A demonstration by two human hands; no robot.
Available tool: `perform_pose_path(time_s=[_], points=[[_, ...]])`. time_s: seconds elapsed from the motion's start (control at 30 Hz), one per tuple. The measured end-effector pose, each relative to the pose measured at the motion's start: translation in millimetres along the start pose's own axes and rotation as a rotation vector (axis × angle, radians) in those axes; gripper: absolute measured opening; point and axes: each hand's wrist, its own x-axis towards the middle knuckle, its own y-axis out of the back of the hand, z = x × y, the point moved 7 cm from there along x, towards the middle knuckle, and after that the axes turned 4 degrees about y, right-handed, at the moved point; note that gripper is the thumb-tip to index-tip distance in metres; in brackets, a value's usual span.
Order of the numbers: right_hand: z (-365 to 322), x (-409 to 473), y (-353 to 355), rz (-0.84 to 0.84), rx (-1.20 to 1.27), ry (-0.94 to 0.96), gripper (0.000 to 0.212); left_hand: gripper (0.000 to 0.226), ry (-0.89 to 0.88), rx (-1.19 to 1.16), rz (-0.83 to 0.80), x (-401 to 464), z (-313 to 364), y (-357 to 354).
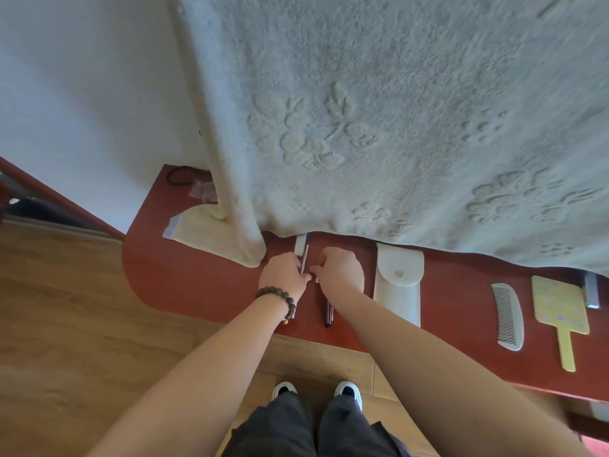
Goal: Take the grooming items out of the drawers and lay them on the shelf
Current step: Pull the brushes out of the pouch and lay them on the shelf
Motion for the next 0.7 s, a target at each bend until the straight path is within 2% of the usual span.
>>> perform_pose_path(time_s=[0.27,0.53,0.63,0.7], points=[[-4.8,-0.9,-0.1,0.011,-0.146,0.049,0.017,0.023,-0.002,-0.008,0.025,-4.1,0.2,-1.9],[11.0,-10.5,18.9,0.082,0.060,0.088,0.018,0.025,-0.007,-0.015,0.017,-5.2,0.6,-1.8],[28.3,-13.1,31.6,0.151,0.148,0.042,0.017,0.026,0.003,-0.044,0.030,-7.2,-3.2,0.3],[37.1,-13.5,32.7,0.133,0.135,-0.006,0.022,0.027,0.002,-0.072,0.042,-9.7,-5.6,2.7]])
